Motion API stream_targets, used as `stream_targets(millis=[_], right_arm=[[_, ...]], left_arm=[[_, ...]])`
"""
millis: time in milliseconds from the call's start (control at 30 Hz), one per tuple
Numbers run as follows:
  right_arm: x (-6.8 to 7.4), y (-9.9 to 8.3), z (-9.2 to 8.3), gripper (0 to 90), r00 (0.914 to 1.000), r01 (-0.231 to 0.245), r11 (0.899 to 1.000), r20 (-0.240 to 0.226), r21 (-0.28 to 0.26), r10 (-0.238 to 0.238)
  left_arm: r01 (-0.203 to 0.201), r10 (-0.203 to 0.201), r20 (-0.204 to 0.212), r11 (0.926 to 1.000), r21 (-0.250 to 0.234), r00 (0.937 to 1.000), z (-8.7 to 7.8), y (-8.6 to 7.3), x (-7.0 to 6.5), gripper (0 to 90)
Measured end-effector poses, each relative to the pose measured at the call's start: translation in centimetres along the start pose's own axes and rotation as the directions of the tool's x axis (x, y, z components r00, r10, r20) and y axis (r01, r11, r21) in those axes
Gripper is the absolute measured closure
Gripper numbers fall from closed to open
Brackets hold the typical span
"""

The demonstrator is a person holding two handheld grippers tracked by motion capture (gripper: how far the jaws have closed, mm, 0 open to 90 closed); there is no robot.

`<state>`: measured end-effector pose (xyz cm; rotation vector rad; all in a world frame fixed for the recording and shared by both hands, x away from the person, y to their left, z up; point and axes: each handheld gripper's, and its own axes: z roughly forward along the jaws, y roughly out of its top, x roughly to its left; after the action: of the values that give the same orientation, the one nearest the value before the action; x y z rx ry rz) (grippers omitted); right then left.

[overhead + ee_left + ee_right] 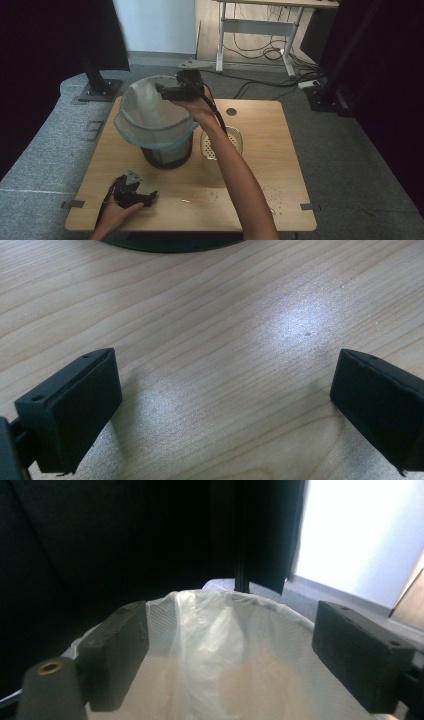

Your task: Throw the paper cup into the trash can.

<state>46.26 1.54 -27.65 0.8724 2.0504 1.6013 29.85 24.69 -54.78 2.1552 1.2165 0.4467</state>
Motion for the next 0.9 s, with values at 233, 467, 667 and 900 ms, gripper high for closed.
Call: stream_targets(millis=[233,467,667,900], right_arm=[[-1.3,-2.0,-4.9,25.0,0.9992,0.033,0.998,-0.018,-0.051,-0.034],[-2.7,-5.6,-10.4,27.0,0.9975,0.067,0.996,-0.015,-0.066,-0.069],[-4.1,-10.7,-14.6,27.7,0.9978,0.066,0.994,-0.003,-0.082,-0.067],[-5.2,-17.5,-18.1,27.5,0.9983,0.04,0.997,0.045,-0.062,-0.037]], left_arm=[[0.0,0.0,0.0,1.0,0.0,1.0,0.0,0.0,0.0,0.0],[-0.001,0.001,0.0,1.0,-0.001,1.0,0.0,0.0,0.0,0.0],[-0.002,0.002,0.0,1.0,0.001,1.0,0.0,0.0,0.0,0.0],[-0.001,0.001,0.001,1.0,0.002,1.0,0.0,0.0,0.0,0.0]])
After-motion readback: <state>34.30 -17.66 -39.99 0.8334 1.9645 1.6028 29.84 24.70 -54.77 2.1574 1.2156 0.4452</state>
